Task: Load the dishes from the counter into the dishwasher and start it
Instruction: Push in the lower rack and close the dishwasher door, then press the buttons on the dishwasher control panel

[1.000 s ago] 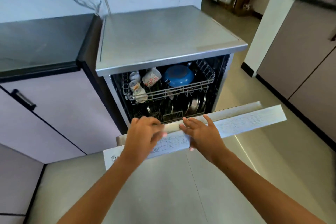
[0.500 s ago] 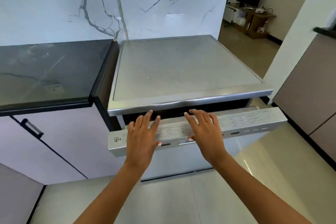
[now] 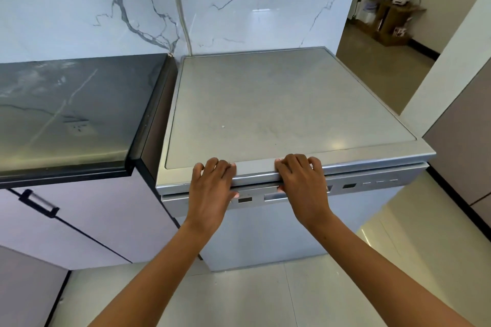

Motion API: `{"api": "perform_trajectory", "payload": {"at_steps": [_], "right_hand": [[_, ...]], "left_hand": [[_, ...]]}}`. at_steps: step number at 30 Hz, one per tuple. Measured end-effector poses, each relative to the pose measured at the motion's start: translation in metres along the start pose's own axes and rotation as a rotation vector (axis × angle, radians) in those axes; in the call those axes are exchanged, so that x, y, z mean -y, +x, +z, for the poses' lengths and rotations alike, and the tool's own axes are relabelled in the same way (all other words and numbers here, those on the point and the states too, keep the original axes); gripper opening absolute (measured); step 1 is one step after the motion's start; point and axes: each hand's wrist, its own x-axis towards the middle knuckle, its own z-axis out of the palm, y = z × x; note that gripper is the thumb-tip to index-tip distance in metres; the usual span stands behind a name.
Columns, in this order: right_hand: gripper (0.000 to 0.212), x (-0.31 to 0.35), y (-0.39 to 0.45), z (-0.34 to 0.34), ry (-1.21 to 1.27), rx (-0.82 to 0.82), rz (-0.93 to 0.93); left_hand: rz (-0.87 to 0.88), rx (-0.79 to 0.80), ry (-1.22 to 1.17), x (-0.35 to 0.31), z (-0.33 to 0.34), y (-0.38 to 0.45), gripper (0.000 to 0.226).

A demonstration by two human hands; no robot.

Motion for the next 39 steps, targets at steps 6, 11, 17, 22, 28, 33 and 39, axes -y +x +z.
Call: {"api": "perform_trajectory", "payload": {"at_steps": [6,11,17,22,28,33,39], "right_hand": [[0.026,0.0,0.004,0.011,0.064,-0.114,0.015],[0.022,-0.001,0.0,0.014,0.108,-0.168,0.009],[0.023,0.0,-0.002,0.017,0.063,-0.196,0.013],[0.026,0.001,-0.004,0.015,-0.03,-0.176,0.028],[0.032,0.016,-0.012,0.007,-0.133,-0.044,0.095],[0.049,0.074,-0.05,-0.004,0.014,-0.114,0.015],[0.079,0.155,-0.085,0.013,0.043,0.314,-0.135]], "left_hand": [[0.011,-0.033,-0.033,0.001,0.007,0.006,0.042],[0.053,-0.094,0.003,0.004,0.011,0.002,0.038],[0.007,-0.087,-0.016,-0.003,0.01,-0.001,0.038],[0.033,-0.081,0.019,-0.01,0.011,-0.005,0.043],[-0.046,-0.108,0.174,0.039,0.006,-0.062,0.048],[0.102,-0.001,0.207,0.081,0.002,-0.102,0.075],[0.052,0.126,0.291,0.102,0.005,-0.107,0.094]]}}
